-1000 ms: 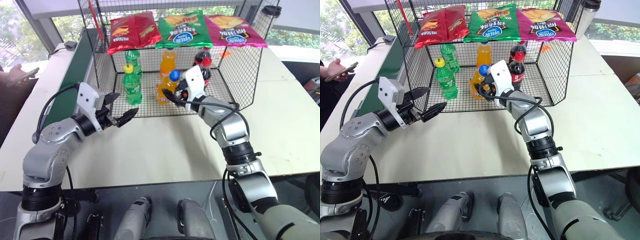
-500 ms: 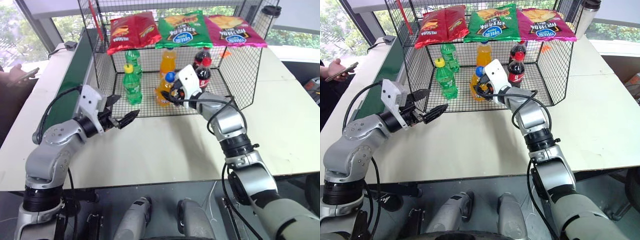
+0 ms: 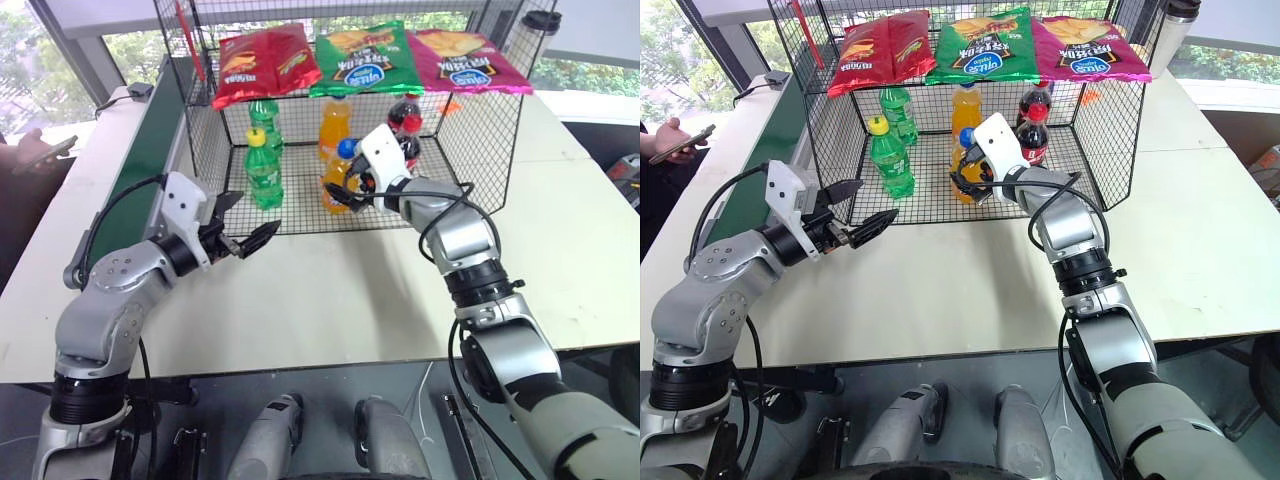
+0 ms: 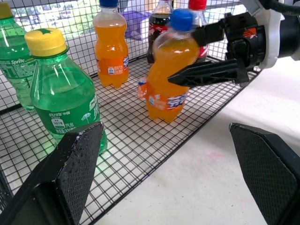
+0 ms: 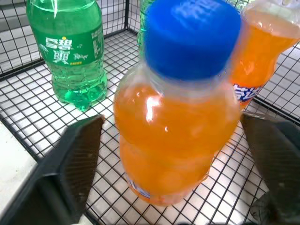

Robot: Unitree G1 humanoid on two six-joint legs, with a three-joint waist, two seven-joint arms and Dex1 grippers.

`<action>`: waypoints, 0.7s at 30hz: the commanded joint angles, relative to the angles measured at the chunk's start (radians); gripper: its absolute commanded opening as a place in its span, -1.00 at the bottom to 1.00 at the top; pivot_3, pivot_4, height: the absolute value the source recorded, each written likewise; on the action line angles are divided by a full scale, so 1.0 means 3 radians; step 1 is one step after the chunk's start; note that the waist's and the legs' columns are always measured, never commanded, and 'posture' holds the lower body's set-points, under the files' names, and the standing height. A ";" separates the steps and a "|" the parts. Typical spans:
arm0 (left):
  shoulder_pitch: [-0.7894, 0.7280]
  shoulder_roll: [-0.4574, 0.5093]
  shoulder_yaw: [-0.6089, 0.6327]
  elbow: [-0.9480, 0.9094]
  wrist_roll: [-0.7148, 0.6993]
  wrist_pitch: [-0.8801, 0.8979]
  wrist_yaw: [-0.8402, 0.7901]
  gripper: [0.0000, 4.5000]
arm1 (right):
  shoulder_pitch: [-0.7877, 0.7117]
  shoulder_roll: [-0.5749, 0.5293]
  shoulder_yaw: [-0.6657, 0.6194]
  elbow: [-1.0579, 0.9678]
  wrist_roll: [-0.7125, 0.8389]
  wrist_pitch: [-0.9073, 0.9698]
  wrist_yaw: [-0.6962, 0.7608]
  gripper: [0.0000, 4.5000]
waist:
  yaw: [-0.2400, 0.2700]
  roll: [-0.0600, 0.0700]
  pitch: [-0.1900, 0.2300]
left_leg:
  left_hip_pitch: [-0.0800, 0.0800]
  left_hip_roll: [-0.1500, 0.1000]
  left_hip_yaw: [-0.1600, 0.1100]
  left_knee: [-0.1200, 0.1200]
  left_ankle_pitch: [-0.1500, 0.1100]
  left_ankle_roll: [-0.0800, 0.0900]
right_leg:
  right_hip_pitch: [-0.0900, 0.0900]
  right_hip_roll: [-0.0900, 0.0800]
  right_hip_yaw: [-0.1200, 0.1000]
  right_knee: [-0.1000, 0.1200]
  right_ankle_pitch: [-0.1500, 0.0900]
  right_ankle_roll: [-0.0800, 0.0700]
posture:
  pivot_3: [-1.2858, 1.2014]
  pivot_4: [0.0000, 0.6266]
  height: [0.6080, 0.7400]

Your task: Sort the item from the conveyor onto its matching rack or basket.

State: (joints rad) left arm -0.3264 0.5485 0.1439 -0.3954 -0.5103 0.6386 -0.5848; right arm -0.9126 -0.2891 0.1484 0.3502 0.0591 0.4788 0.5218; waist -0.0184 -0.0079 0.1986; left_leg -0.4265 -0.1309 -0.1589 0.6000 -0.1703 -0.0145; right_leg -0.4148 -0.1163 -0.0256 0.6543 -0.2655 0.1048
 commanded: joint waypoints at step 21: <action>0.0097 -0.0026 0.0033 -0.0135 0.0008 -0.0072 0.0102 1.00 | 0.0450 -0.0471 -0.0148 -0.1222 0.0173 0.0409 0.0283 0.99 | 0.0016 0.0000 0.0000 | 0.0000 0.0002 0.0000 0.0000 0.0000 0.0000 | 0.0001 0.0002 0.0000 0.0000 0.0002 -0.0003 | 0.03 -0.52 0.98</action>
State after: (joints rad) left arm -0.3129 0.5386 0.1407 -0.3975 -0.5103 0.6378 -0.5619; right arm -0.8135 -0.4156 0.1335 0.1001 0.0700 0.6036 0.5708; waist -0.0137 -0.0080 0.1985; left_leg -0.4265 -0.1302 -0.1589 0.6000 -0.1702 -0.0147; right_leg -0.4147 -0.1157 -0.0256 0.6542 -0.2650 0.1040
